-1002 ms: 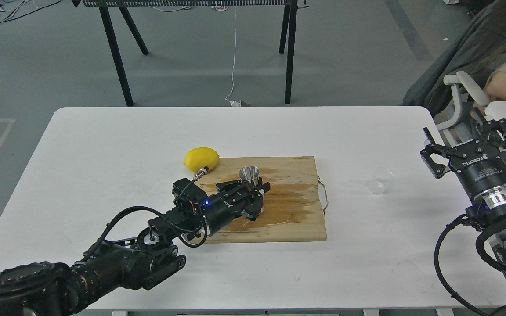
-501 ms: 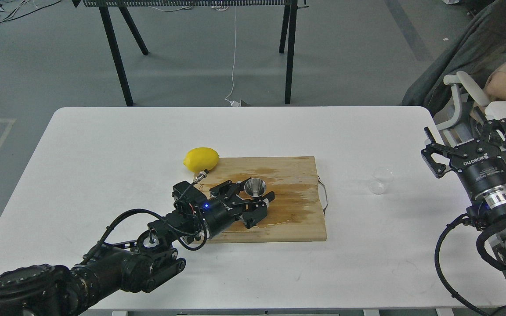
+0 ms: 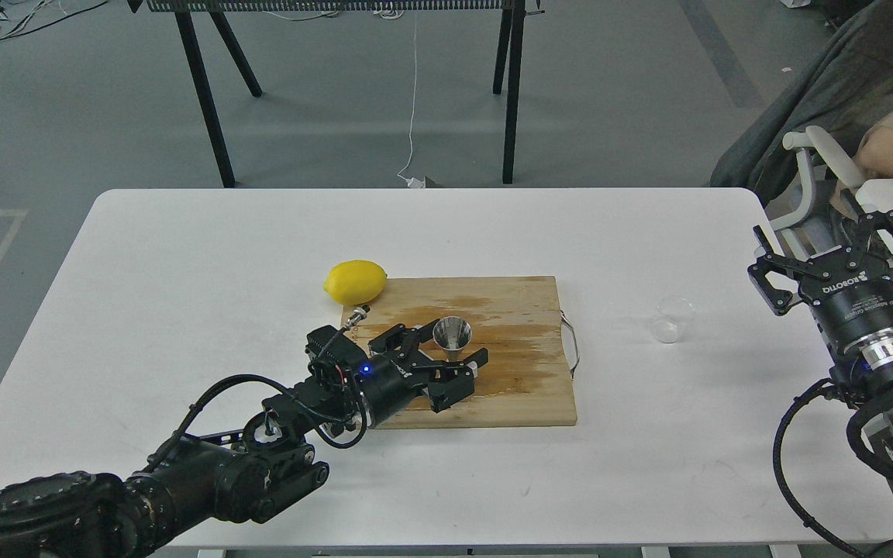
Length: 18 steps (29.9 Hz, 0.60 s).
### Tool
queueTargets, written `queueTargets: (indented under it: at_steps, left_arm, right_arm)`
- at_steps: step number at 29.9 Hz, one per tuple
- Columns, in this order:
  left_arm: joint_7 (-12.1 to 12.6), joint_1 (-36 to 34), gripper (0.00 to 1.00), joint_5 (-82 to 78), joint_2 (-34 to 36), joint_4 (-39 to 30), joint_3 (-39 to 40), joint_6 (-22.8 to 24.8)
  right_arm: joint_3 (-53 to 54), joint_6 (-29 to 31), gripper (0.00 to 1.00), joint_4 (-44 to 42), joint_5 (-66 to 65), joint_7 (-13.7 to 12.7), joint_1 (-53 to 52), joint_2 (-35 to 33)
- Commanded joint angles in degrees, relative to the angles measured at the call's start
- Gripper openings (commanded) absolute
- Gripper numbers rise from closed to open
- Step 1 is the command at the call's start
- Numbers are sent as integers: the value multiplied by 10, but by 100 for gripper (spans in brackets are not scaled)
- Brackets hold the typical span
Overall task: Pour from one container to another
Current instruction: 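Open the left gripper to release the upright jigger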
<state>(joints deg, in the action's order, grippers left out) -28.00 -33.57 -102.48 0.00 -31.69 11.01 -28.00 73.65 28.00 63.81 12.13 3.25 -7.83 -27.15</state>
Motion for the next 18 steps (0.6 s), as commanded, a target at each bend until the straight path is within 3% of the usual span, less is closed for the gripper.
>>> queueTargets:
  at_steps: [1, 18]
  left_arm:
    - [0, 2, 98, -1, 0, 0, 0, 0]
    - [0, 14, 98, -1, 0, -11, 0, 0]
  right_arm:
    - [0, 0, 99, 0, 0, 0, 0, 0]
    - [-1, 0, 99, 0, 0, 0, 1, 1]
